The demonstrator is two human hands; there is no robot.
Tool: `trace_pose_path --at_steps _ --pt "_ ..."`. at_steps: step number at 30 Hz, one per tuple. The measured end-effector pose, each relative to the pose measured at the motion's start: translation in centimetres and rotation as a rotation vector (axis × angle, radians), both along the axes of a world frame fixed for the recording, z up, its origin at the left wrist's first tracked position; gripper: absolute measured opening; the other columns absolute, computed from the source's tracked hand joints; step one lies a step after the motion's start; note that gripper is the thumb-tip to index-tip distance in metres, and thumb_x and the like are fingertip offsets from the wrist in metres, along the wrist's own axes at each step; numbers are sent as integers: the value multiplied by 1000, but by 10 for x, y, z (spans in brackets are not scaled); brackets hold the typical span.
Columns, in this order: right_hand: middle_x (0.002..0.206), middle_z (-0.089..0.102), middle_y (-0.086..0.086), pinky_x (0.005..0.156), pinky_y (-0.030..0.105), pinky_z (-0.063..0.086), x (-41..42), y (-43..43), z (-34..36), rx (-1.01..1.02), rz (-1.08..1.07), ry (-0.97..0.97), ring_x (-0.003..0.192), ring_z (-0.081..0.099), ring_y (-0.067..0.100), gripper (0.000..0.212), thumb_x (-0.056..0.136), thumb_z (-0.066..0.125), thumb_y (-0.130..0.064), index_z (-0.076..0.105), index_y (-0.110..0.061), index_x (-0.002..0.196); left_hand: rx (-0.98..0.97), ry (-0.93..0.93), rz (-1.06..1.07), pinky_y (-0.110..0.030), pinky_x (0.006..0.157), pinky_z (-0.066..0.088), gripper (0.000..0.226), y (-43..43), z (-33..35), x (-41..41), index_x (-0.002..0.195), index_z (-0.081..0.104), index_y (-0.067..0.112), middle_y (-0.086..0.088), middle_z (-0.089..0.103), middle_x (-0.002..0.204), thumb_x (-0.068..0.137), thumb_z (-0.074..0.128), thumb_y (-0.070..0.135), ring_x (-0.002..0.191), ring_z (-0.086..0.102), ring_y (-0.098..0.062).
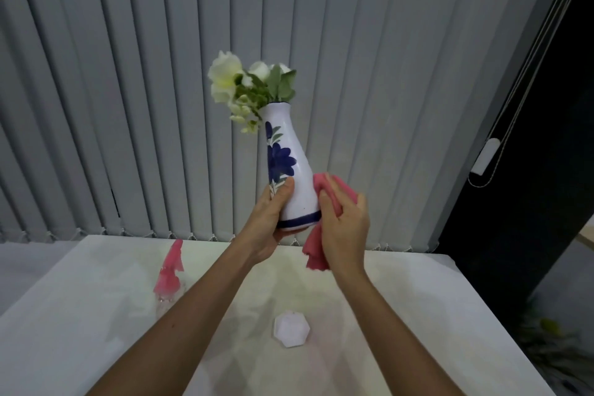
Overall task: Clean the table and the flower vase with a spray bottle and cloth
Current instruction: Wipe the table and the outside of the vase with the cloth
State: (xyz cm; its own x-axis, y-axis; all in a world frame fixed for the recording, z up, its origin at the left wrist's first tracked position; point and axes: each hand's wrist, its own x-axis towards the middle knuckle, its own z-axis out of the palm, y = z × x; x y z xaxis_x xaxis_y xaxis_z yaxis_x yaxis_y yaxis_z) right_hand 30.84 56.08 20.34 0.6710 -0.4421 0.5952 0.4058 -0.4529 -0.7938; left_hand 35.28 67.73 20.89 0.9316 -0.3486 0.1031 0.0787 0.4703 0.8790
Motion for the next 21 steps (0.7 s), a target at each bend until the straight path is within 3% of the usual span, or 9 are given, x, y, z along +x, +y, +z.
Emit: trace_pose_path --at_steps 3,5,8,11,16,18,21 --pt "112 50 -6 83 13 52 -2 -1 8 -6 67 36 93 56 -2 29 95 53 -29 59 -38 121 1 5 13 -42 77 60 64 -1 0 0 132 49 22 -9 66 123 75 60 49 107 66 -28" --pt "111 50 -6 83 8 48 -13 1 2 -160 126 -44 96 55 -3 30 94 55 -29 58 -42 120 -2 14 22 -41 78 60 62 0 1 3 132 48 21 -10 66 121 79 56 52 105 67 -27" --pt "106 48 -4 82 2 42 -16 0 -6 -408 125 -130 93 52 -4 30 91 55 -34 63 -34 120 25 36 17 -41 75 60 64 4 -2 7 131 45 22 -13 63 122 78 58 56 103 67 -28" --pt "106 50 -2 79 0 40 -3 -4 17 -351 141 -54 92 52 -4 29 93 57 -29 63 -33 120 25 41 18 -40 68 59 81 7 -7 11 136 39 20 -15 60 129 70 68 57 100 68 -27" --pt "107 51 -1 85 18 45 22 -7 64 -395 197 -5 97 56 13 31 93 56 -31 61 -35 124 12 56 -86 -32 60 59 53 15 0 10 119 52 22 -5 69 99 77 54 54 76 71 -16" --pt "106 51 -2 88 23 48 33 -7 78 -353 179 -26 97 56 13 32 94 55 -31 59 -35 125 55 70 -130 -32 61 59 47 17 -1 9 114 54 22 -3 70 98 80 46 53 80 70 -17" --pt "116 53 -1 91 10 42 45 -8 94 -219 180 -55 103 54 7 33 95 53 -29 58 -32 127 117 83 -141 -36 72 58 43 16 -2 4 117 55 21 -4 69 104 92 39 52 93 66 -21"
